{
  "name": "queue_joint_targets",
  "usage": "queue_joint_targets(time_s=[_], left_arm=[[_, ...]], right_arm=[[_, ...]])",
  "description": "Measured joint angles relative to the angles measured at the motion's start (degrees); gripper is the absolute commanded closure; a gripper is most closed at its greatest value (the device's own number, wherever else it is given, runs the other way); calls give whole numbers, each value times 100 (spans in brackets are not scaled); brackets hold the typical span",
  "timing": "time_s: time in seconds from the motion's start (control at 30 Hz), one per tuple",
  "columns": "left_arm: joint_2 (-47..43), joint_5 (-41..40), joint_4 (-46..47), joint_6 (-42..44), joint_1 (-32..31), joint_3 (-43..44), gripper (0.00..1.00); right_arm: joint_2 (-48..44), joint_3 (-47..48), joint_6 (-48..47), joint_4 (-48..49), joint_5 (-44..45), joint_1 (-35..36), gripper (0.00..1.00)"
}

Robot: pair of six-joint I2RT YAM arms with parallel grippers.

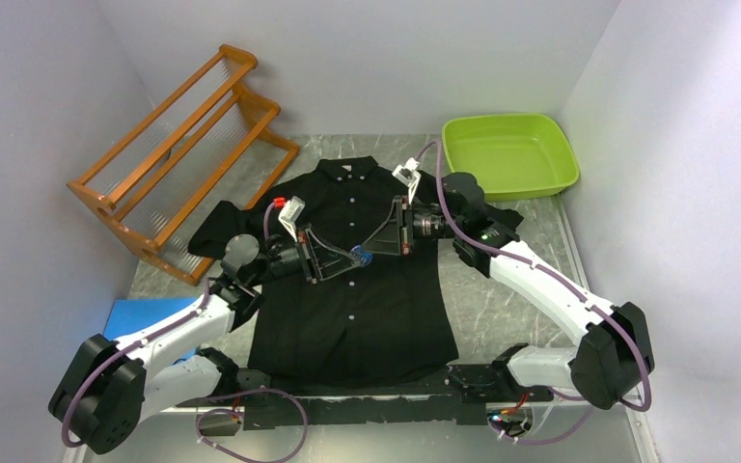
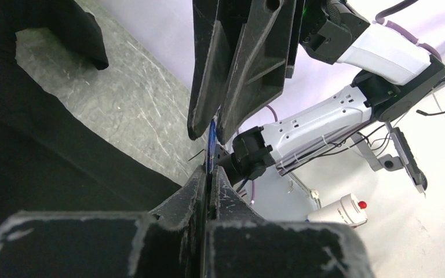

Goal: Pin the brooch onto the clothing
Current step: Adjust the brooch.

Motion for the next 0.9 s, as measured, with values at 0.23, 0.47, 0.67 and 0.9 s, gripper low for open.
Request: queue_joint_targets(time_s=[0.23,0.47,0.67,0.9], left_arm=[[35,20,-7,-24,0,0,93],[11,-92,-192,149,-2,-2,29],[-442,-721,-1331,540,-2,-149,18],[-946,-1587,-2894,1025,7,-160,15]], right_arm=[[50,0,-74,4,-146,24,100],[142,114,-413,-337,-127,26,100],[887,973,-1204,-1351,-175,-304,100],[2251,2223,-2396,-2820,-330,-809,100]])
